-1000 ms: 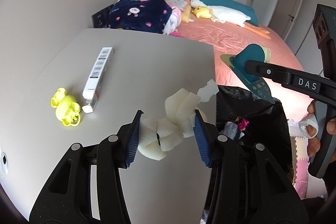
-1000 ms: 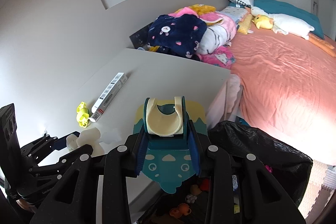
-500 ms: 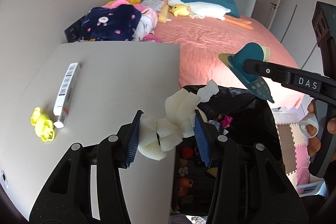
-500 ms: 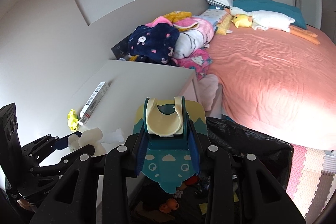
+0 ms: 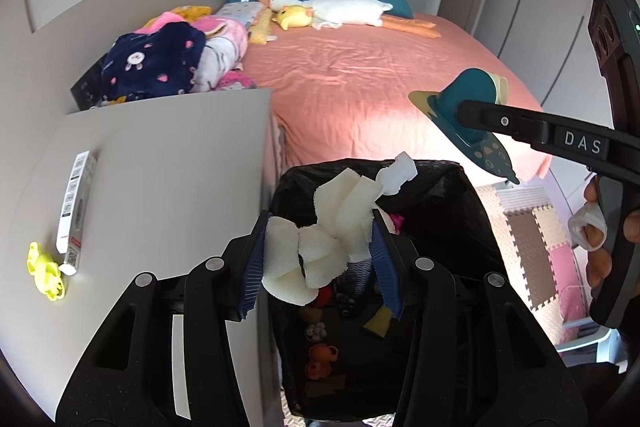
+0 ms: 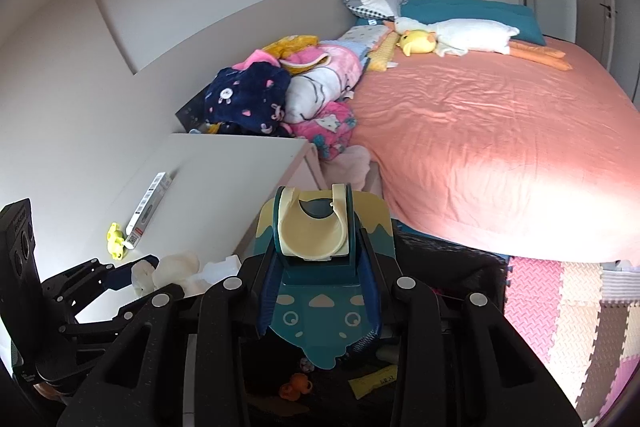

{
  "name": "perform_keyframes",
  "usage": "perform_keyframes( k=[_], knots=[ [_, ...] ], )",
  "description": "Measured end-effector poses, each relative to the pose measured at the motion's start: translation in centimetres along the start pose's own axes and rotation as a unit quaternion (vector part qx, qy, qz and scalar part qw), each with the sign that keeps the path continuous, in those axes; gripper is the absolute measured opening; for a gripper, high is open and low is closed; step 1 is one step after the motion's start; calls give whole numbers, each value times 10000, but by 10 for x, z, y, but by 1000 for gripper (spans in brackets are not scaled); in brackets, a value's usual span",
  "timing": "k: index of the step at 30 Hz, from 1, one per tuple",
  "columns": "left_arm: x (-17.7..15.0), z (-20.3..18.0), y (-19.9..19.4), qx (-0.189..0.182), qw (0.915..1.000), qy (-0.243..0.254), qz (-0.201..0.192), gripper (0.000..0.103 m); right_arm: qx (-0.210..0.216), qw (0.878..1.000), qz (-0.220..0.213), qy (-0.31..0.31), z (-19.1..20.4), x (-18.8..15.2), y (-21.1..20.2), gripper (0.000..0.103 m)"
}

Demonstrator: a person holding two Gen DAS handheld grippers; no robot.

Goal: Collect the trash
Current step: 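Carry the white foam and teal cup holder over the black bag, then open both grippers to drop the foam and cup holder into the bag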

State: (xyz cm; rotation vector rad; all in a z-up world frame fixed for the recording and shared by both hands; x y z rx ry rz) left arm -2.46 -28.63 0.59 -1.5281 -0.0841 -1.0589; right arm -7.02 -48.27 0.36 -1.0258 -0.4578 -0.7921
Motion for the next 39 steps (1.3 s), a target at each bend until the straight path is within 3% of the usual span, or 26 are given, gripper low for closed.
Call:
perform_keyframes(
  k=[6, 8, 9, 10, 11, 12, 18, 39],
  knots=[
    [1, -16, -1, -178, 9997, 163, 6, 54, -105, 9998, -121, 150, -14, -2, -17, 37],
    [0, -17, 0, -371, 9991, 140, 122, 80, -115, 9996, -131, 203, -18, -2, -20, 38],
    [0, -18, 2, -444, 9987, 128, 218, 97, -134, 9995, -152, 234, -20, -1, -21, 49],
    [-2, -18, 2, -464, 9986, 104, 239, 97, -250, 9990, -268, 272, -21, -1, -25, 60],
    [-2, -18, 2, -465, 9985, 131, 249, 97, -374, 9982, -389, 275, -20, 0, -29, 79],
    [-3, -19, 3, -440, 9985, 176, 256, 97, -487, 9971, -517, 261, -20, 0, -33, 84],
    [-7, -19, 3, -339, 9987, 255, 273, 97, -602, 9955, -653, 335, -26, 2, -43, 84],
    [-21, 5, 8, -114, 9987, 37, 497, 97, -436, 9978, -364, 343, -15, -4, -17, 84]
  ],
)
Point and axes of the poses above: each gripper's, at about its wrist camera, not at the fingertips, and y roughly the way its jaws point, z to its left, x to its top, the point moved 1 cm from there along y, roughly the way its jaws point, and after that the axes turned 14 degrees about x, right-handed, at the moved point
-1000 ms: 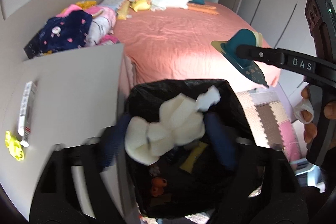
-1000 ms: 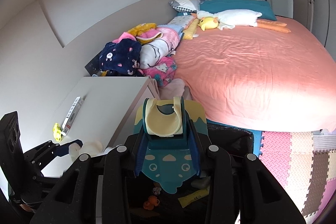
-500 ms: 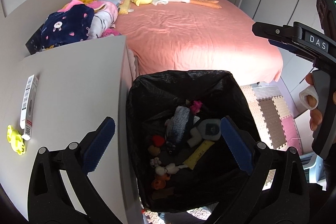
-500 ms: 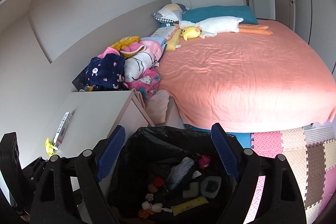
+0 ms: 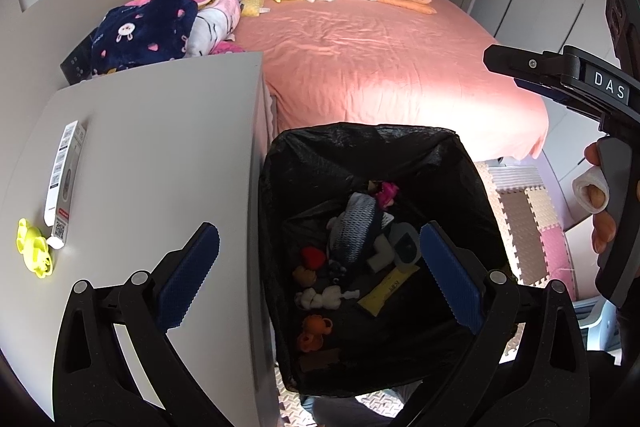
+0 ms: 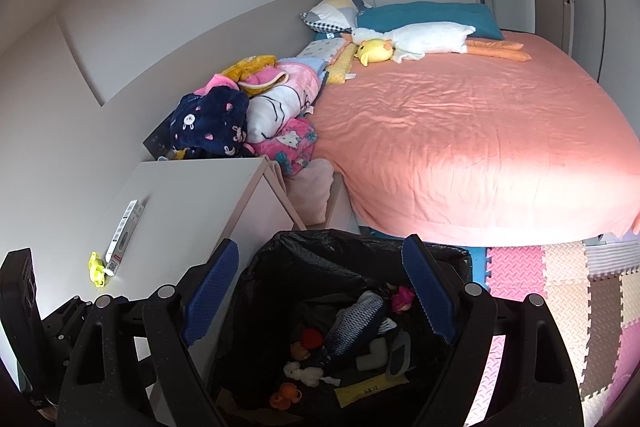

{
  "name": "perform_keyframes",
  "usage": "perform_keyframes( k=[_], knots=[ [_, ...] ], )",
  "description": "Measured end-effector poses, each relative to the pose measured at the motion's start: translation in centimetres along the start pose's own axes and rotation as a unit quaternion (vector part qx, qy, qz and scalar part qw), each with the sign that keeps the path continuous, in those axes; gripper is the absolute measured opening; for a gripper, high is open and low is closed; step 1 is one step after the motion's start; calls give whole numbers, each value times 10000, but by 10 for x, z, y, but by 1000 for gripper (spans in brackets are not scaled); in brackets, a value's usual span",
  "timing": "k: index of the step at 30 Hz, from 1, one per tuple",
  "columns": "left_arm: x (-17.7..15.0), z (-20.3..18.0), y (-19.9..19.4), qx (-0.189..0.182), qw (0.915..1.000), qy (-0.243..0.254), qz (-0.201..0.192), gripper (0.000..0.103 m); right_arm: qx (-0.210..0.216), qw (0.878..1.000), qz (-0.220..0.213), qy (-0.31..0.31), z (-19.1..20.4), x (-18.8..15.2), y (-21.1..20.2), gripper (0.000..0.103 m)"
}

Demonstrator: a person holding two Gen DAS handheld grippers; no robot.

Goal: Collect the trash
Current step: 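Open both grippers to drop the foam and cup holder into the bag, then move both grippers from the bag back over the desk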

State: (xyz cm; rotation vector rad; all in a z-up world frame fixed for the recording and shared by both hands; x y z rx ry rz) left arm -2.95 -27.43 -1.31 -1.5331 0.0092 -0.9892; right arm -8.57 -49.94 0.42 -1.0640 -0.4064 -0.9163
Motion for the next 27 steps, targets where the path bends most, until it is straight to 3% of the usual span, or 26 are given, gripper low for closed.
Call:
perform_keyframes(
  k=[14, 27],
  knots=[
    [-16, 51, 4, 326, 9980, -515, 178, 97, 351, 9984, 377, -252, 40, 2, 50, 84],
    [-37, 114, 9, 699, 9902, -1149, 384, 97, 720, 9925, 808, -573, 93, -1, 104, 84]
  ],
)
Point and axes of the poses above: each gripper's, at about its wrist camera, not at the fingertips, and y roughly the way its jaws point, z to its left, x to its top, the point moved 1 cm from there along y, roughly the way its jaws point, and after that the axes turned 14 degrees about x, right-handed, at the moved point
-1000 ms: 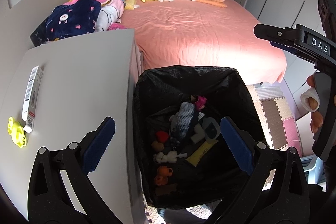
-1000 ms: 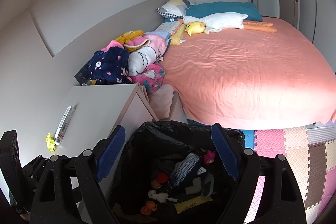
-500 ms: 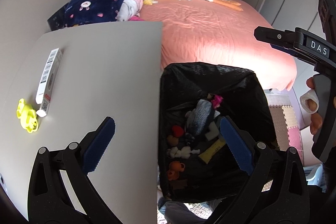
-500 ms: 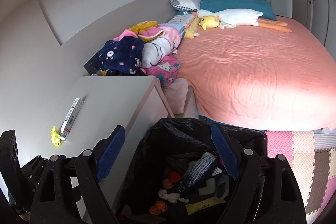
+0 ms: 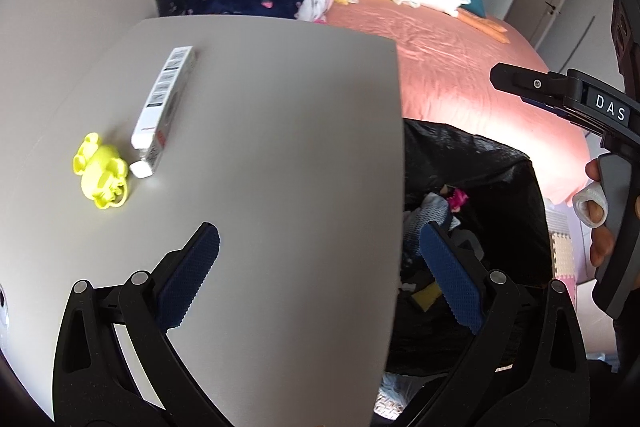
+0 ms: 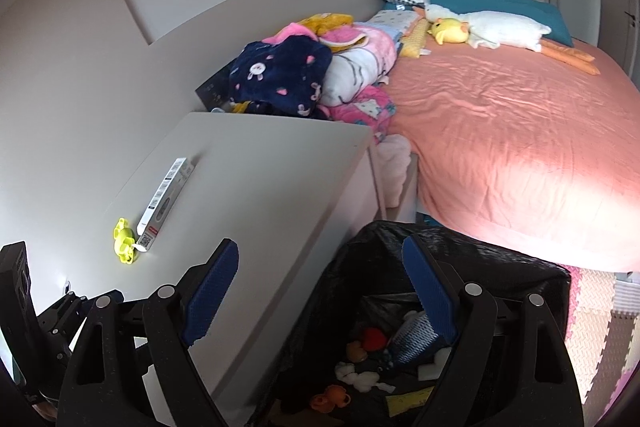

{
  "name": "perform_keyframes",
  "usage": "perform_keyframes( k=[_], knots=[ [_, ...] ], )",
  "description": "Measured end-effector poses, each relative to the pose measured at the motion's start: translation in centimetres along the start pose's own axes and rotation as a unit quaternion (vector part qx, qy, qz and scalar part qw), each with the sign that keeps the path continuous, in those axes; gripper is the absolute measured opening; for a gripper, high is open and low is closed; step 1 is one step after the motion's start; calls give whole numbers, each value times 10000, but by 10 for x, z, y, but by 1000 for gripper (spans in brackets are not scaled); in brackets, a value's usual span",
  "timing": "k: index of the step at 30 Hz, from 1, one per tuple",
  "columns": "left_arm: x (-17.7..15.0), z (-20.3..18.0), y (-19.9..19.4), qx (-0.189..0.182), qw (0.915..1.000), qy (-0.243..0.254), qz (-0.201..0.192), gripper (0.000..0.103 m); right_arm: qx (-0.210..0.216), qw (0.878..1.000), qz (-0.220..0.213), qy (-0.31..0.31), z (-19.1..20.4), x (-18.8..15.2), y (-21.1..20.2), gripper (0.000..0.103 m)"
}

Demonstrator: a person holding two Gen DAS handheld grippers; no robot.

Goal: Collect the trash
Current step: 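Move both grippers from the bag back over the desk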

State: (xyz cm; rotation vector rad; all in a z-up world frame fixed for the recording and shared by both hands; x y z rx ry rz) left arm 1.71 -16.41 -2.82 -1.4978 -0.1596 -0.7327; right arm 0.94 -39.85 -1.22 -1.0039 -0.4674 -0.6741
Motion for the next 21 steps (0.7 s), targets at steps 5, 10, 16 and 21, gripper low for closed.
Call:
perform_keyframes(
  k=[5, 10, 16, 21],
  knots=[
    [-6, 26, 4, 148, 9996, -232, 58, 97, 103, 9997, 194, -116, 20, 2, 27, 84],
    [-10, 55, 10, 270, 9983, -502, 152, 97, 183, 9990, 340, -227, 40, 5, 51, 84],
    [-13, 83, 16, 406, 9961, -761, 181, 97, 272, 9976, 512, -391, 62, 8, 77, 84],
    [-13, 104, 21, 537, 9936, -975, 169, 97, 349, 9963, 632, -468, 76, 11, 96, 84]
  ],
)
Point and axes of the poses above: each gripper's, at about its wrist camera, not at the fingertips, and y roughly the way its jaws point, z to its left, x to its top, the point moved 1 cm from there along y, roughly the way its jaws point, and after that the axes turned 14 degrees about x, right-handed, at the moved point
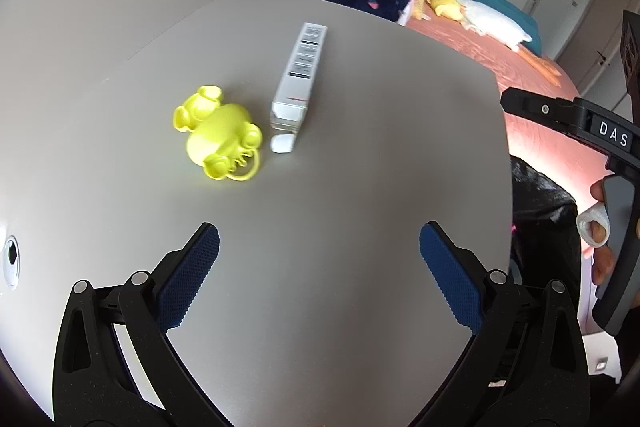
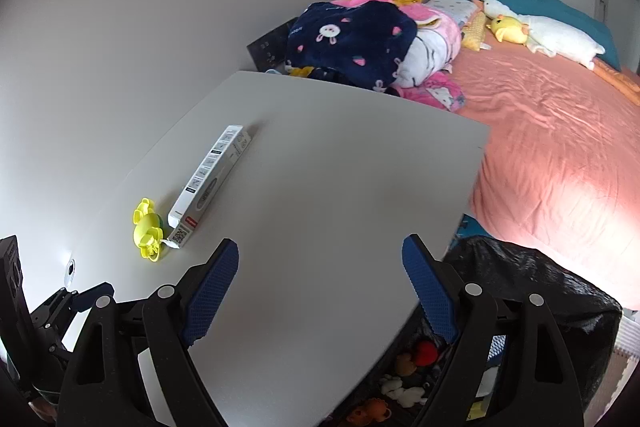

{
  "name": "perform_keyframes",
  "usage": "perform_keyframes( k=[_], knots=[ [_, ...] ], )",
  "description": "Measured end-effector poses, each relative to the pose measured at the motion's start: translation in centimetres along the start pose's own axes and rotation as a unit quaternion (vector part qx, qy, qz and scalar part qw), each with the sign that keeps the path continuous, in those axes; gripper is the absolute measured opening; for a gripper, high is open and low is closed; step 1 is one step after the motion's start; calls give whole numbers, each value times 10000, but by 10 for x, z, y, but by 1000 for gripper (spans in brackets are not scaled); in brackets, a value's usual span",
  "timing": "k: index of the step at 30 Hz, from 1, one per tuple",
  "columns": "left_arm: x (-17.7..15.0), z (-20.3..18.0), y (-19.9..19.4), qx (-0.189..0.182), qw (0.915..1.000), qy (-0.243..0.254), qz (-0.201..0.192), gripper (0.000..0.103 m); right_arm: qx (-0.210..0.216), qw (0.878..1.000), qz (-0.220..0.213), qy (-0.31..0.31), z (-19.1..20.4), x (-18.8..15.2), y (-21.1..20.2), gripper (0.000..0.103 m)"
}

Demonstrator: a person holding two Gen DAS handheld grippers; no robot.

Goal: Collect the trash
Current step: 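Move both grippers from the bag back over the desk, then grasp the yellow plush toy with the left gripper while the right grasps the white thermometer box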

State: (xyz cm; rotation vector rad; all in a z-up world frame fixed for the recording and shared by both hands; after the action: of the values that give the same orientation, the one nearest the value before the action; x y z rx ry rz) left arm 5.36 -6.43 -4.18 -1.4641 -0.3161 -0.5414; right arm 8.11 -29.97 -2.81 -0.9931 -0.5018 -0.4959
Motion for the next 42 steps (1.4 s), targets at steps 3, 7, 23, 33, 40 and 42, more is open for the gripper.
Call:
perform_keyframes(
  k=[3, 7, 23, 33, 40, 42],
  knots=[
    [3, 12, 5, 56, 9999, -156, -26, 97, 48, 10000, 62, -18, 6, 5, 12, 84],
    [12, 27, 13, 146, 9991, -392, -89, 97, 102, 9998, 133, -62, 14, 14, 29, 84],
    [45, 66, 56, 442, 9951, -889, -45, 90, 256, 9984, 469, -172, 44, 44, 97, 84],
    [51, 70, 80, 553, 9920, -1125, 119, 84, 222, 9975, 668, -102, 61, 54, 139, 84],
    [43, 68, 79, 812, 9907, -1095, -5, 79, 50, 9965, 806, -195, 74, 52, 165, 84],
    [41, 68, 78, 871, 9904, -1068, -63, 76, -31, 9964, 786, -327, 81, 52, 168, 84]
  ],
)
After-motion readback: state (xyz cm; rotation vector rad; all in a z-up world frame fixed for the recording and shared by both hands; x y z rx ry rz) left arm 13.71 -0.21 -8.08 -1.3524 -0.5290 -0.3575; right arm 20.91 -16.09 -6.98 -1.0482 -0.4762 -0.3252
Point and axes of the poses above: each gripper's, at about its wrist camera, not at the fingertips, and y roughly the way its jaws point, z to its left, x to its top, the point moved 1 cm from there along y, roughly the way its jaws point, and after that the axes turned 14 degrees about x, right-handed, at the moved point
